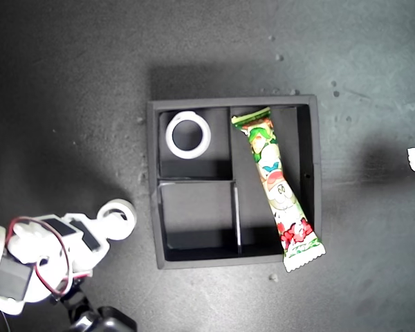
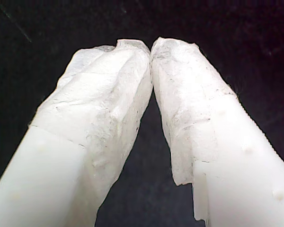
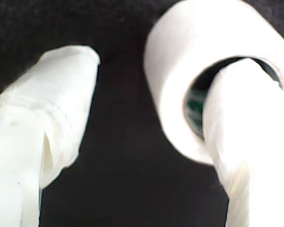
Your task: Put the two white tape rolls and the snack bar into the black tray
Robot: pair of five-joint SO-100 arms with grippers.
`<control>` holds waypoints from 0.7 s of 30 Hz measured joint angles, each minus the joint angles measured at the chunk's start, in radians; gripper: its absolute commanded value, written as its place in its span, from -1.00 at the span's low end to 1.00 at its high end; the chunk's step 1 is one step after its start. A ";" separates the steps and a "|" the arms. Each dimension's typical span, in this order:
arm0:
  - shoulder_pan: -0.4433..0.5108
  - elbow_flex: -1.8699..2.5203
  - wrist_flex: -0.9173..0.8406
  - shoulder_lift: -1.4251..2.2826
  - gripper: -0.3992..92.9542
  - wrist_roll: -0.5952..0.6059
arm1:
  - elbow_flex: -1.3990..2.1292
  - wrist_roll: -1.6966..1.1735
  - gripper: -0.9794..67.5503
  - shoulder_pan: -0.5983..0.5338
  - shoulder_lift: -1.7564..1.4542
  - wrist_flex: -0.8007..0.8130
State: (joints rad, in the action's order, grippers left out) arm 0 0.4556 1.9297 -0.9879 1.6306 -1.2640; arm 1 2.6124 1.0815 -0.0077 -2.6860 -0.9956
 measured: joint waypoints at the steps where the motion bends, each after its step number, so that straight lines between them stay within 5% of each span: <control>1: -0.005 -0.002 0.002 -0.020 -0.69 0.005 | 0.005 0.003 -0.98 -0.008 0.000 0.009; 7: -0.038 -0.086 -0.014 -0.167 -0.99 0.000 | 0.023 0.014 -0.98 -0.021 0.000 0.032; 10: -0.061 -0.143 -0.040 -0.193 -0.99 0.000 | 0.040 0.017 -0.98 -0.044 0.000 0.052; 21: -0.187 -0.881 -0.738 -0.170 -0.99 0.181 | 0.212 0.107 -0.99 -0.081 0.000 0.216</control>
State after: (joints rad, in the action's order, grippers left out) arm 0 0.2684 1.0492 -1.7257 1.4603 -1.0830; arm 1 2.8241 1.1888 -0.0890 -2.6860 -0.7793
